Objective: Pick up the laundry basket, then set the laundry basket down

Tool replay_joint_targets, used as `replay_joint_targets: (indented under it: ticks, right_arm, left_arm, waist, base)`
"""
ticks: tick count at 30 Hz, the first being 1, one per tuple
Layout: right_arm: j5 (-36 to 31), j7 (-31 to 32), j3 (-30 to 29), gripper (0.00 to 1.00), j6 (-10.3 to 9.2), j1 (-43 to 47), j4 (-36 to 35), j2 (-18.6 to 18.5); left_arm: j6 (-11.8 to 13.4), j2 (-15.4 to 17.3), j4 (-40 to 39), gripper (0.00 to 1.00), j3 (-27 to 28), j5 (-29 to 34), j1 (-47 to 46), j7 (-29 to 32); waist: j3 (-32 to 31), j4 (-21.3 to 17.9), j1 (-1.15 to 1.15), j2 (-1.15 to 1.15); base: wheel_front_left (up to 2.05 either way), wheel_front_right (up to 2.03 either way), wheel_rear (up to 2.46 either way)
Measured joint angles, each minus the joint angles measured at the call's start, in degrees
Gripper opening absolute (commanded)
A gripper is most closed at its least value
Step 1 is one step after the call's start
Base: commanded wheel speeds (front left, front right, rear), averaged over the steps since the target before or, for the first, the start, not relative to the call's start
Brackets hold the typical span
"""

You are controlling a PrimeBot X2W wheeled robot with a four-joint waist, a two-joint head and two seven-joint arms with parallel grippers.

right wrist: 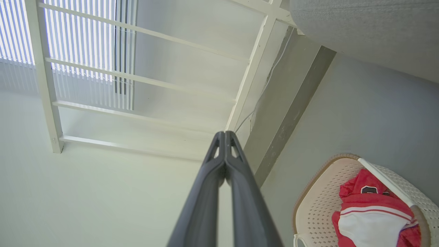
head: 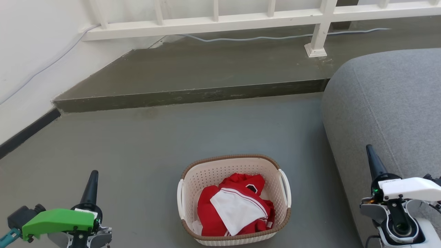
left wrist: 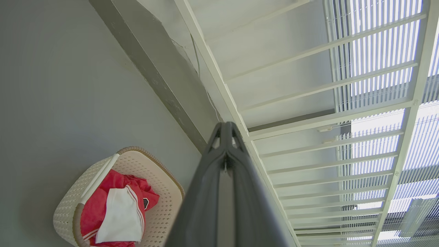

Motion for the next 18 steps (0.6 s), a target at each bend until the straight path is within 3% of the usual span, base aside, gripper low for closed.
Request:
replay_joint_targets:
  ticks: [18]
  right_arm:
    - [13.7,3.4,-2.5,0.0,1.82,-1.0,1.0,-0.1]
  left_arm:
    - [0.0,-0.4,1.0,0.0,2.5,-11.0,-0.7,3.5]
  waist:
    - [-0.4,0.3,0.0,0.0]
  base:
    - [0.0,0.0,0.0]
